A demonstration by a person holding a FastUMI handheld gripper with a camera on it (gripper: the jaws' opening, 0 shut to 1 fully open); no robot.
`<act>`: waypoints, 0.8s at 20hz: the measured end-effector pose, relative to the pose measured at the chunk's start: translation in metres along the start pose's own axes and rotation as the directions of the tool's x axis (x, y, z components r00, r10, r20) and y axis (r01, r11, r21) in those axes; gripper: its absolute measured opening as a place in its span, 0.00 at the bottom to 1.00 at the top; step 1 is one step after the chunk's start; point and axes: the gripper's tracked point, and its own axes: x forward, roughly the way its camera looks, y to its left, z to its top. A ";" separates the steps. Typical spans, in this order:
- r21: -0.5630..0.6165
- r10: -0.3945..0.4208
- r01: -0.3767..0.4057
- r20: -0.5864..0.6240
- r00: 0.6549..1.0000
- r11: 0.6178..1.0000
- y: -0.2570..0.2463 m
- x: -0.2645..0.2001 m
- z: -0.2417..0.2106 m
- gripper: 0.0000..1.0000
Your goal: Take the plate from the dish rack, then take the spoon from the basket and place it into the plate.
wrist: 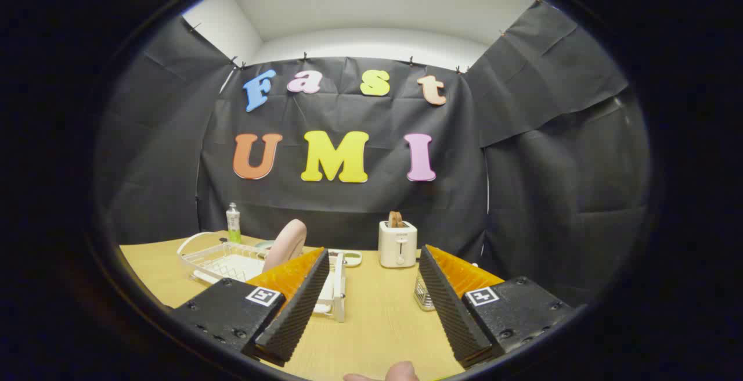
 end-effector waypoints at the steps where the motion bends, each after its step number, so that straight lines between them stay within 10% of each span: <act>1: 0.009 0.008 -0.008 -0.001 1.000 1.000 0.003 0.000 0.001 1.00; 16: 0.028 0.039 -0.038 -0.018 0.999 0.999 0.017 0.008 0.004 1.00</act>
